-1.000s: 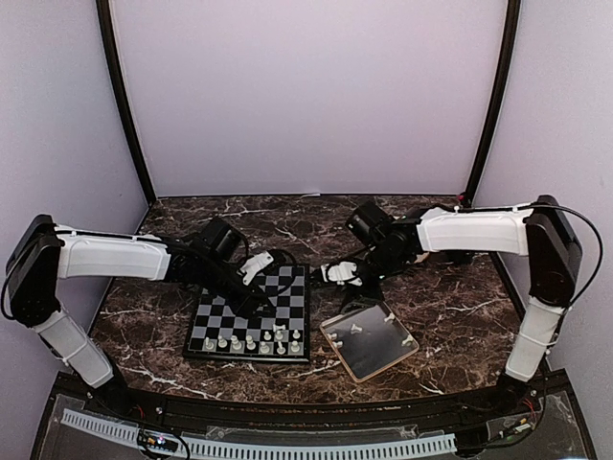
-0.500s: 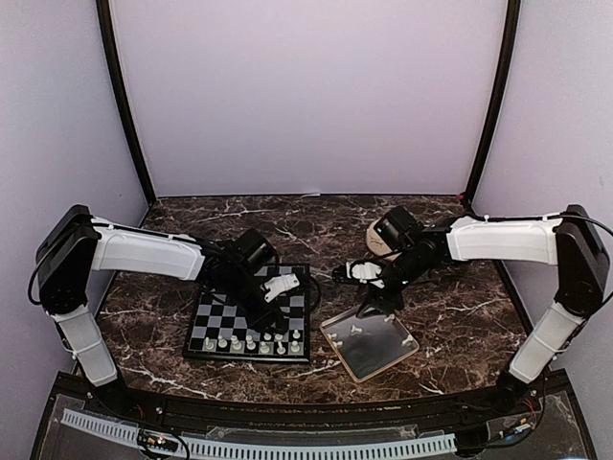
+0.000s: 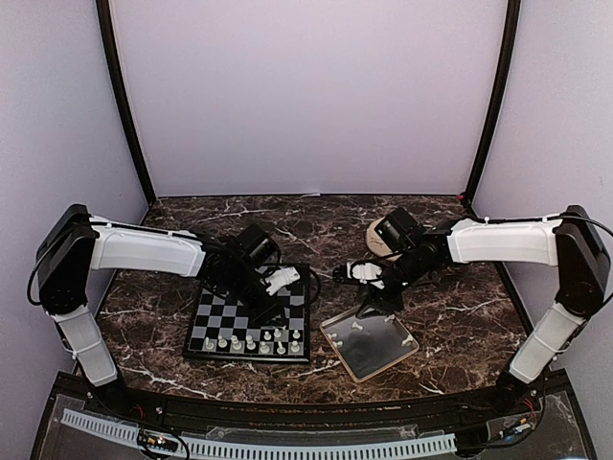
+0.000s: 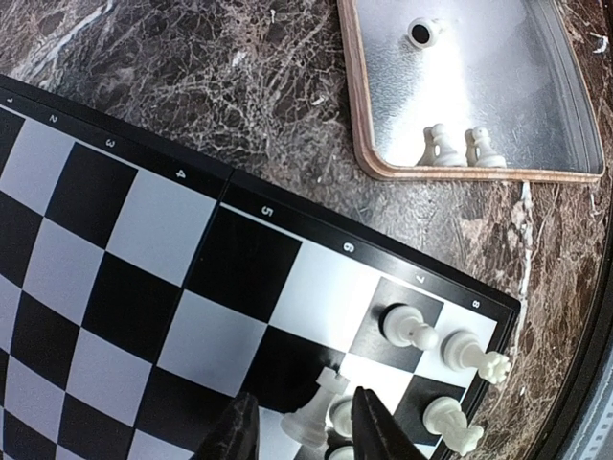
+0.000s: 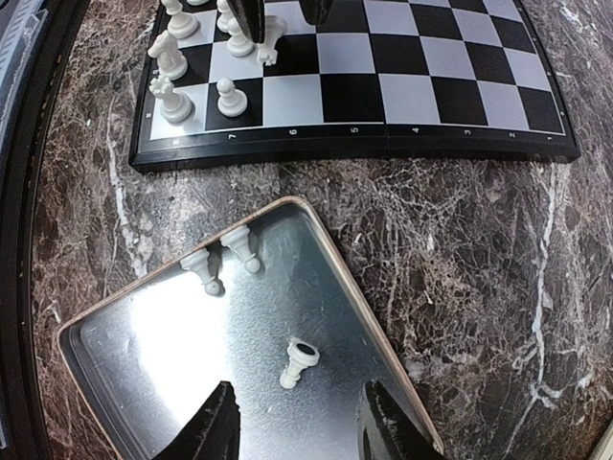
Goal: Set up the chess pieces on the board
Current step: Adjust the rook on the chessboard.
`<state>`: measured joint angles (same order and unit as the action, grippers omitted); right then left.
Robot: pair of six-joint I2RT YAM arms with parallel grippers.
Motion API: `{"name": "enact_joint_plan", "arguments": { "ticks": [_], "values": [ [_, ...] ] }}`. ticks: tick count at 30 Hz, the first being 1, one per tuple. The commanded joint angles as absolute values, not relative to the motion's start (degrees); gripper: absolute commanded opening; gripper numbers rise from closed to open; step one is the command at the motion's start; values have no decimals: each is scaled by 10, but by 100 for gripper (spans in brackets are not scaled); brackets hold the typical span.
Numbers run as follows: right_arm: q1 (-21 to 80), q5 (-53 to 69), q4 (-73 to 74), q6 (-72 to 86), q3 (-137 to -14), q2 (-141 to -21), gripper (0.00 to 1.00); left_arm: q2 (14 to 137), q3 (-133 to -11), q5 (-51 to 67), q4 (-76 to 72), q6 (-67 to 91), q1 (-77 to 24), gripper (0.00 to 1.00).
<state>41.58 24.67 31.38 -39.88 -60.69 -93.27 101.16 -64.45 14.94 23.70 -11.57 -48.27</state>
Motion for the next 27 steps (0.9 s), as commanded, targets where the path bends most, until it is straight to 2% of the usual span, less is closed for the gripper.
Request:
{"name": "enact_joint_plan", "arguments": {
  "ticks": [1,4,12,27],
  "values": [
    [414,255,300,-390,-599,-918,43,989,-661,152,259,-113,-477,35],
    [414,257,299,-389,-600,-918,43,991,-668,174,261,-107,-476,35],
    [414,259,299,-390,-597,-919,43,994,-676,125,284,-152,-466,32],
    [414,257,296,-388,-591,-919,43,1030,-702,160,307,-206,-468,32]
  ]
}}
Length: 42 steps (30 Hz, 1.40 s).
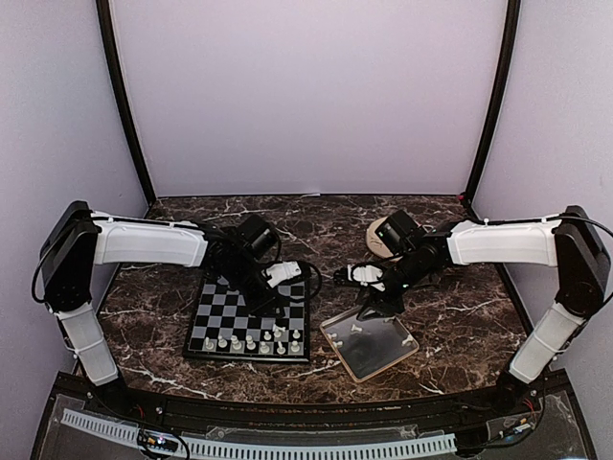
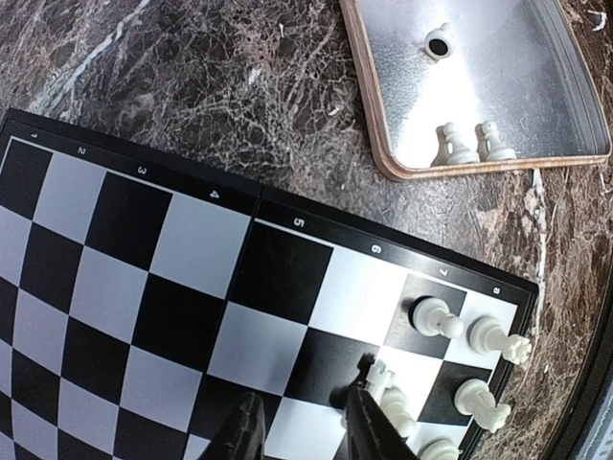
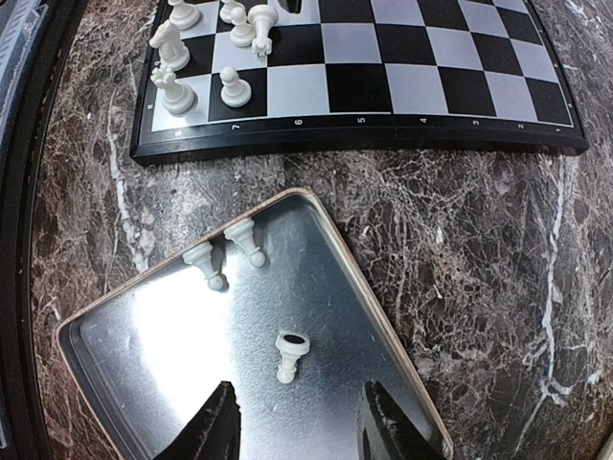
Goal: Set up the chess pieces on the board
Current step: Adjust the rook on the chessboard, then pick up the rook from the chessboard.
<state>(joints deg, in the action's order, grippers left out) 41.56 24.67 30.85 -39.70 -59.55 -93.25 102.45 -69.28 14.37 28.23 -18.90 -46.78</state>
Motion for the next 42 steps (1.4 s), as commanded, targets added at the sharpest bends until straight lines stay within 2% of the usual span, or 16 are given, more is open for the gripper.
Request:
{"name": "enact_joint_plan", "arguments": {
  "ticks": [1,42],
  "values": [
    [414,258,296,-388,-591,-919,43,1031,-701,160,308,-207,-469,32],
    [414,266,301,-391,-593,-932,42,1024,-667,163,323,-205,-478,30]
  ]
}}
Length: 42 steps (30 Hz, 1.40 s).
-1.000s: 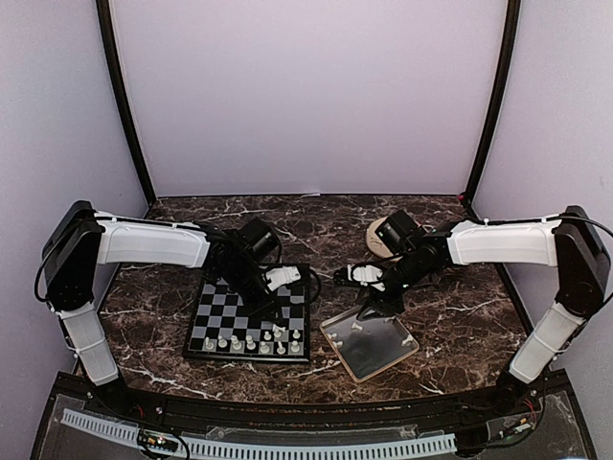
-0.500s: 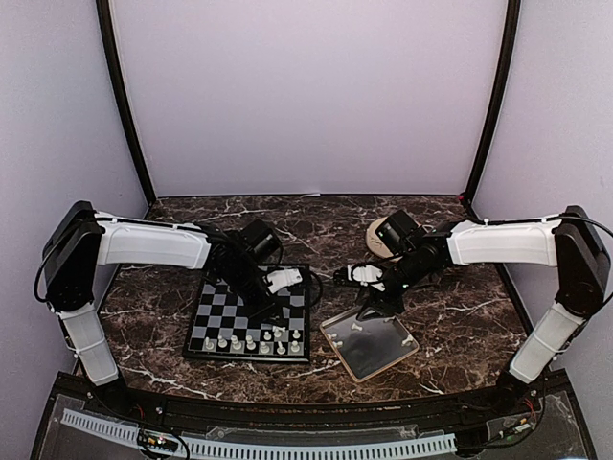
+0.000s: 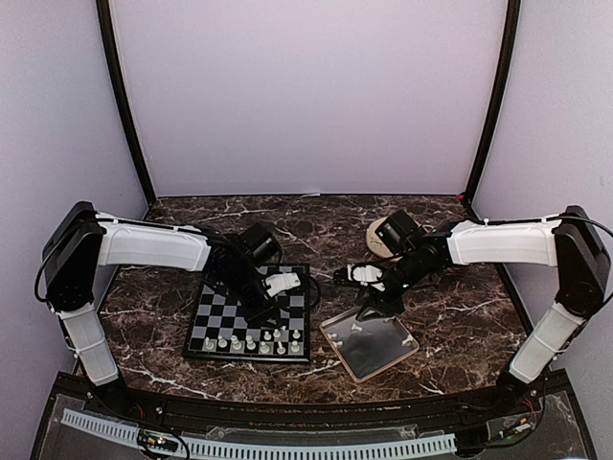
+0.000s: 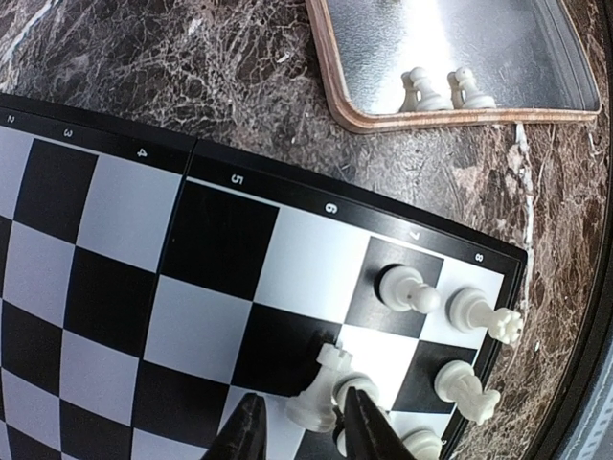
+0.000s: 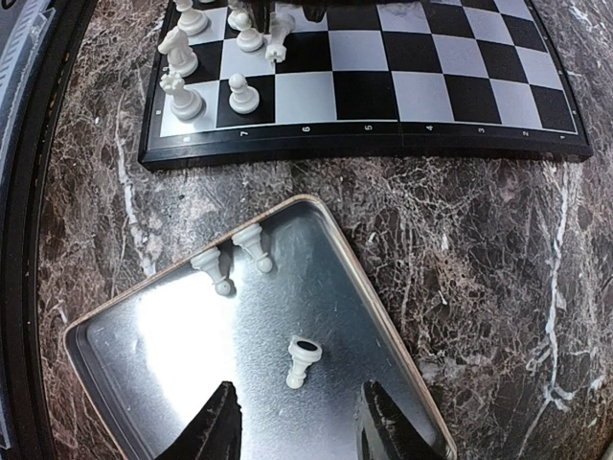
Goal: Set up the chess pieces on the board
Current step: Pick up the rook from the chessboard.
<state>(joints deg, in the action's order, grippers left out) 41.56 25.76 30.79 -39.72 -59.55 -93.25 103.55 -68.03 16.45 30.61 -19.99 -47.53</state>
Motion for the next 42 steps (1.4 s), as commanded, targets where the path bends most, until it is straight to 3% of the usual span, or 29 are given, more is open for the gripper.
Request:
{"name": "enact_joint_plan", "arguments": {
  "ticks": [1,21,30,36,42],
  "values": [
    [414,266,300,-391,-593,-932,42,1024,-666,162,322,-205,-478,30],
    [414,263,299,-389,-591,-933,42,1050,-673,140,314,-224,-494,25],
    [412,269,296,-377,-602,-938,40,1048,-666,132,314,-226,-496,16],
    [378,301,292,-309,-666,-948,39,1033,-668,138,295,-212,-486,10],
    [323,351,293,-224,-767,-971,40,975,-636,209,202,-132,-431,10]
  ]
}}
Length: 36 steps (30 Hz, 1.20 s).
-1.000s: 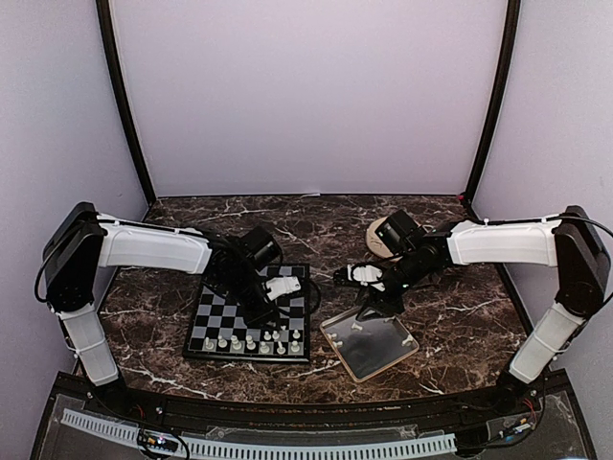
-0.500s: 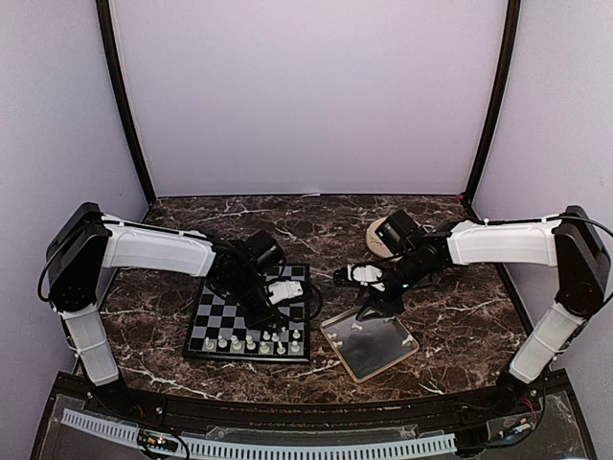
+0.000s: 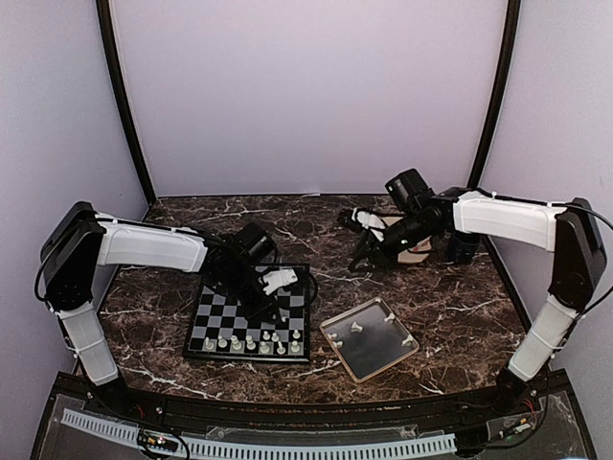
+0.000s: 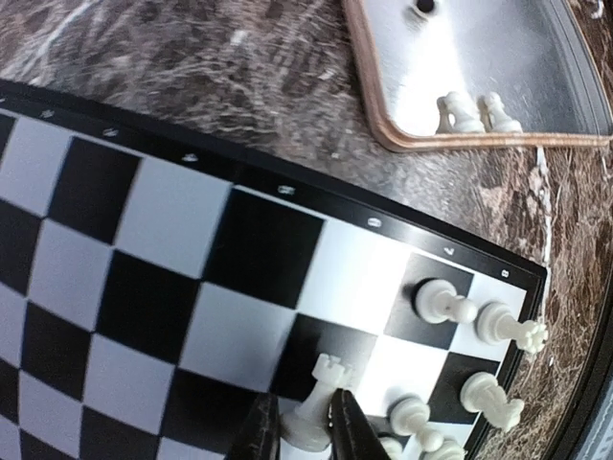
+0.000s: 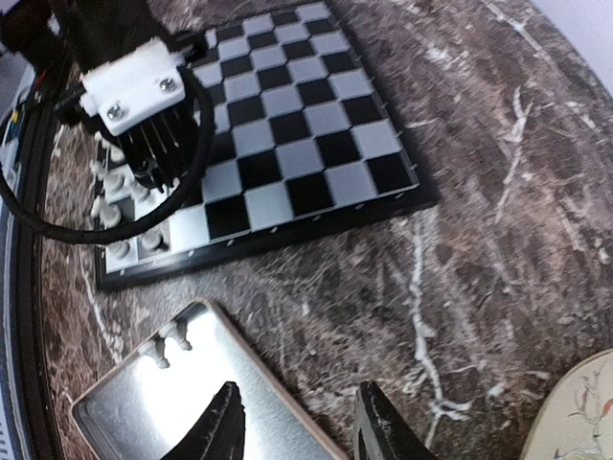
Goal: Set up the chess pieces on the board
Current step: Pick up the rook from the chessboard, then pass from the left arm to the right
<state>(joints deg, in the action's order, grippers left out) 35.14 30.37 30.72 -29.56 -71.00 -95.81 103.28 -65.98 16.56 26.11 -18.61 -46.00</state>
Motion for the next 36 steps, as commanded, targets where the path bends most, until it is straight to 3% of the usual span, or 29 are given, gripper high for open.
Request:
{"name": "enact_joint_plan", "arguments": {
  "ticks": [1,14,27,36],
  "values": [
    [317,359,289,-208,-777,-976,40,961,-623,219,175,-117,-425,10],
    [312,515,243,2,-910,-1115,42,872,-446,270,-230,170,-408,11],
    [372,605,179,121,-924,-1177,49,875,-421,246,-315,222,-409,12],
    [392,634,133,169,-915,-1192,44,877,-427,252,-321,225,-409,12]
  ]
}}
